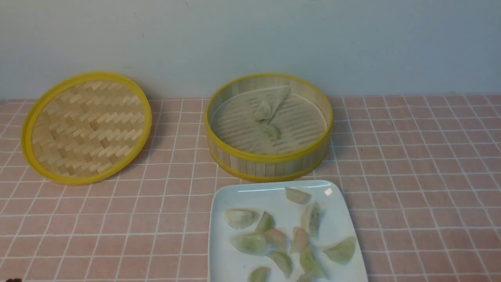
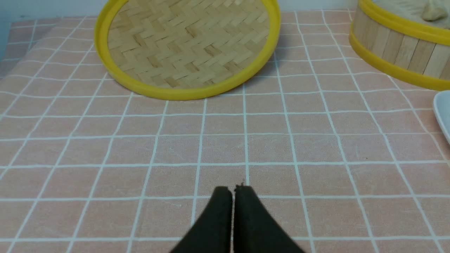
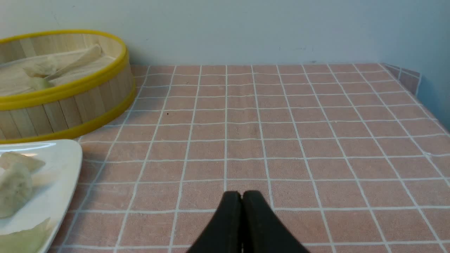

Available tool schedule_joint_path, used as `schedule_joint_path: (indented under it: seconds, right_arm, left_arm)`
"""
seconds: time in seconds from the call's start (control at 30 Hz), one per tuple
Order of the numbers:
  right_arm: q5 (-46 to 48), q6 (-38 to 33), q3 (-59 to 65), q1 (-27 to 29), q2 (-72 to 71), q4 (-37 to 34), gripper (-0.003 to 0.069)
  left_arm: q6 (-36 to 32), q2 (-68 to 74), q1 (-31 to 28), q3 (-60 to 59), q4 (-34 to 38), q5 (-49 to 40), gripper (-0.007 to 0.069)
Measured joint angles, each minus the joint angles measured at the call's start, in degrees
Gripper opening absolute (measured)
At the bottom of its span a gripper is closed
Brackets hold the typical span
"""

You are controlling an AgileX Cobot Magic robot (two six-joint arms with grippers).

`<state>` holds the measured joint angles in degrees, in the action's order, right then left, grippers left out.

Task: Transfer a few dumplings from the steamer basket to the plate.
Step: Use the left arm to grab a dumpling from the steamer

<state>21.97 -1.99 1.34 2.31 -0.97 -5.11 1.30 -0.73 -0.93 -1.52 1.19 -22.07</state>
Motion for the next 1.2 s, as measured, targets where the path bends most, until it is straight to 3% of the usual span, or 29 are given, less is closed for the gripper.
schedule_joint_path:
  seconds: [0.93,1.03,1.2]
  right_arm:
    - [0.0,0.0,0.0,0.0,0.0,0.0,-0.001]
    - [0.1,0.0,0.0,0.0,0.0,0.0,-0.001]
    - [-1.2,2.0,0.1,0.0,0.0,-4.1,-0.001]
  left_arm:
    - [0.0,0.0,0.0,-0.1,0.0,0.7,-0.0006]
    - [0.7,0.0,0.0,-0.2,1.8,4.7,-0.0006]
    - [6.4,0.0,0.0,-0.2,15.6,22.1,-0.0006]
